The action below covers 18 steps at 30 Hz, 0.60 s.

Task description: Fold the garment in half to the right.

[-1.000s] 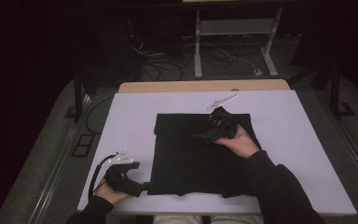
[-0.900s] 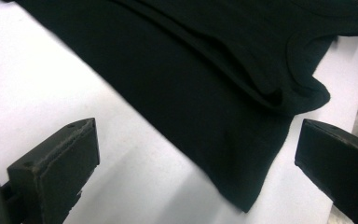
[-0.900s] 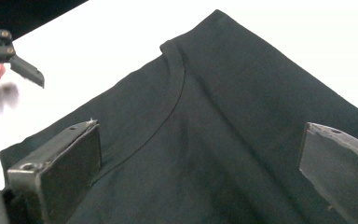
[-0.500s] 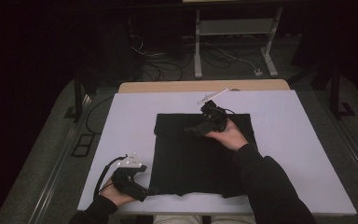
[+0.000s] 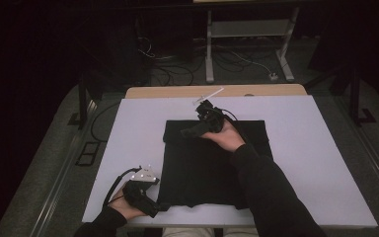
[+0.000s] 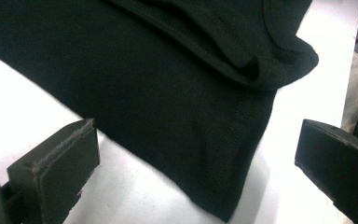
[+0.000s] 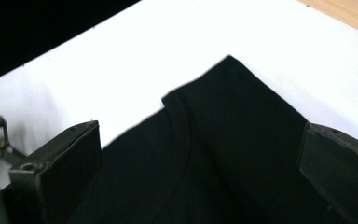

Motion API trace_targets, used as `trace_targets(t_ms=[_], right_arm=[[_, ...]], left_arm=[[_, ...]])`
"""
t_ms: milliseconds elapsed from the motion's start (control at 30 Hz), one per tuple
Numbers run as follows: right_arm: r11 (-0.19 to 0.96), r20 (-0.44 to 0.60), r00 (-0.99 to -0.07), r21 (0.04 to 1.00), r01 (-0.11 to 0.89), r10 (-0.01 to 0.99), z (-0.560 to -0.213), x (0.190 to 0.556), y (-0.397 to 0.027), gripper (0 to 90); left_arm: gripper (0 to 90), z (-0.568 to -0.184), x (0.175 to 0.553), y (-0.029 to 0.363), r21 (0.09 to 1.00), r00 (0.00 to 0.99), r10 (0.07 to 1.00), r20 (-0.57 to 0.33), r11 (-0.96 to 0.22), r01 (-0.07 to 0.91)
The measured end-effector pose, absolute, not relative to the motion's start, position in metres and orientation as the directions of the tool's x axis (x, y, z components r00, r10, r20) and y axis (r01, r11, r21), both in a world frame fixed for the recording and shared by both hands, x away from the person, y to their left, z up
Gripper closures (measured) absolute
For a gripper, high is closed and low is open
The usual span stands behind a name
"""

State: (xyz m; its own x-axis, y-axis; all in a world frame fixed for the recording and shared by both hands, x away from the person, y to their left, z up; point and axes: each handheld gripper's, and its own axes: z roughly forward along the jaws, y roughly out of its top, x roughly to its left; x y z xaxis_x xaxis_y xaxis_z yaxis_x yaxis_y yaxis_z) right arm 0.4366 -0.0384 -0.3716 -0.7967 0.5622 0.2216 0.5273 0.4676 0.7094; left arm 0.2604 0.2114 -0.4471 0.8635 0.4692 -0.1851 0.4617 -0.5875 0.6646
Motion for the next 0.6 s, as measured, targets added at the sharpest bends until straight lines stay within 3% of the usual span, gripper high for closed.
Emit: trace_targets(t_ms=[600], right_arm=[[0.473, 0.196, -0.812, 0.729, 0.496, 0.550, -0.371, 0.457, 0.020, 0.0]], left_arm=[[0.0, -0.449, 0.260, 0.206, 0.670, 0.881, 0.456, -0.123, -0.617, 0.413]])
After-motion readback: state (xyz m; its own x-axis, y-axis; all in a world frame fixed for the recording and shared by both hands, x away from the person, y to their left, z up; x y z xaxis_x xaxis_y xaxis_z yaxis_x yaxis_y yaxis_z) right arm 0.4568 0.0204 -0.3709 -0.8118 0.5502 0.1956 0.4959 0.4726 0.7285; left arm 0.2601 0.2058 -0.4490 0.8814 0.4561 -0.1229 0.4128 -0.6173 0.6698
